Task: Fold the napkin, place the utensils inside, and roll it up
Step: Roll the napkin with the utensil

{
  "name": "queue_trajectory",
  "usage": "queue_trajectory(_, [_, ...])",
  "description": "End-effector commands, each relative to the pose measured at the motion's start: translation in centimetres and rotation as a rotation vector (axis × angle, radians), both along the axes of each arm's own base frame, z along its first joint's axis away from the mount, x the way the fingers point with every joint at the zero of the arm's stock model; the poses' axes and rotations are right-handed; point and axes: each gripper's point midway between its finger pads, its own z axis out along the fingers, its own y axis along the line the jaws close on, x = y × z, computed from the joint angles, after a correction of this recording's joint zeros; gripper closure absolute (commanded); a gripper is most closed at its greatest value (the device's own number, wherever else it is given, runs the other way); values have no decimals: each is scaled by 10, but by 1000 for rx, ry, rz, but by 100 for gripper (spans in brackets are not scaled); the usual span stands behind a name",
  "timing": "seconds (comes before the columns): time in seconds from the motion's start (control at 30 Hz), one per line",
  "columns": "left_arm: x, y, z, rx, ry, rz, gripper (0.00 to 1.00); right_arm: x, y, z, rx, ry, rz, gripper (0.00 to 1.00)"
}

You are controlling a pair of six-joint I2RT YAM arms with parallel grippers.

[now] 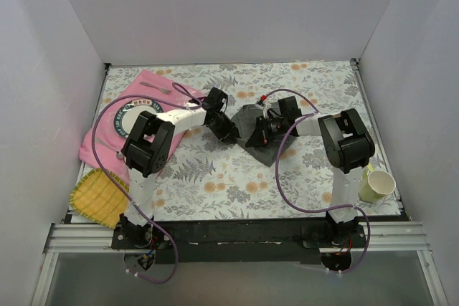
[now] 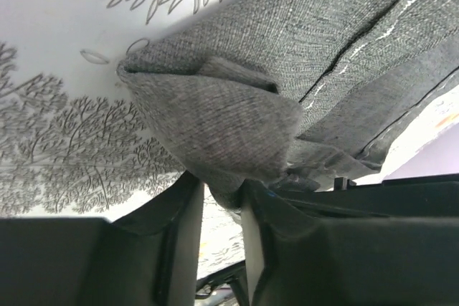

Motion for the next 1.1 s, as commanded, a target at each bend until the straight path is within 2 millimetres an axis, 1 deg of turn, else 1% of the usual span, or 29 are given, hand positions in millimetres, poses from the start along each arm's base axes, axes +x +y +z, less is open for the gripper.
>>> queue_trajectory(0.0, [21,-21,52,-146,-171,-52,81,-37,-42,-74,-285,228,-85,99])
queue_trajectory(0.03, [19,-24,50,-161,-160,-65,81,-40,-46,-76,-317,257,-93,99])
queue_trajectory(0.07, [19,-25,51,-171,-161,-70,81,-39,-52,-82,-365,264,-113,99])
queue_trajectory(0.13, [18,-25,56,-182,-166,-75,77,-45,-64,-90,-452,305,-141,99])
queue_trajectory(0.17, [17,-25,60,-186,-168,-74,73,-46,-69,-94,-485,318,-161,99])
queue_trajectory(0.2, [15,-25,63,-187,-169,-75,61,-48,-71,-95,-494,326,-169,99])
queue_trajectory(0.23, [13,-23,68,-188,-177,-74,57,-50,-72,-96,-499,333,-172,99])
queue_trajectory(0.3, [12,-23,75,-196,-183,-80,49,-53,-74,-98,-503,332,-182,99])
queue_trajectory(0.33, [12,-23,76,-193,-184,-85,48,-53,-74,-98,-505,327,-182,99])
queue_trajectory(0.37, [15,-26,84,-196,-205,-105,48,-54,-74,-99,-506,332,-179,99])
queue_trajectory(0.43, [20,-26,90,-190,-231,-114,57,-54,-74,-100,-507,329,-166,99])
queue_trajectory(0.47, [24,-27,96,-192,-256,-121,62,-52,-75,-99,-511,322,-166,99])
queue_trajectory(0.5, [27,-26,95,-194,-255,-119,66,-51,-75,-99,-516,318,-163,99])
queue_trajectory(0.53, [28,-26,95,-201,-253,-121,73,-49,-76,-97,-519,309,-161,99])
queue_trajectory(0.63, [31,-25,88,-235,-237,-110,86,-45,-75,-94,-519,294,-150,99])
queue_trajectory(0.67, [34,-27,88,-252,-249,-107,88,-44,-74,-91,-514,288,-149,99])
queue_trajectory(0.77, [37,-28,79,-259,-242,-107,89,-42,-74,-88,-514,280,-146,99])
queue_trajectory(0.8, [36,-28,70,-258,-220,-108,89,-41,-74,-88,-514,281,-147,99])
queue_trajectory(0.87, [36,-29,63,-265,-208,-111,90,-40,-73,-84,-511,273,-148,99])
queue_trajectory(0.93, [32,-29,52,-267,-178,-109,91,-40,-74,-83,-513,272,-150,99])
queue_trajectory(1.0, [28,-30,45,-272,-173,-111,92,-39,-74,-80,-515,267,-154,99])
queue_trajectory(1.03, [22,-26,34,-260,-150,-109,92,-37,-73,-78,-513,262,-155,99])
queue_trajectory(1.07, [19,-27,31,-262,-155,-116,93,-36,-73,-77,-511,260,-157,99])
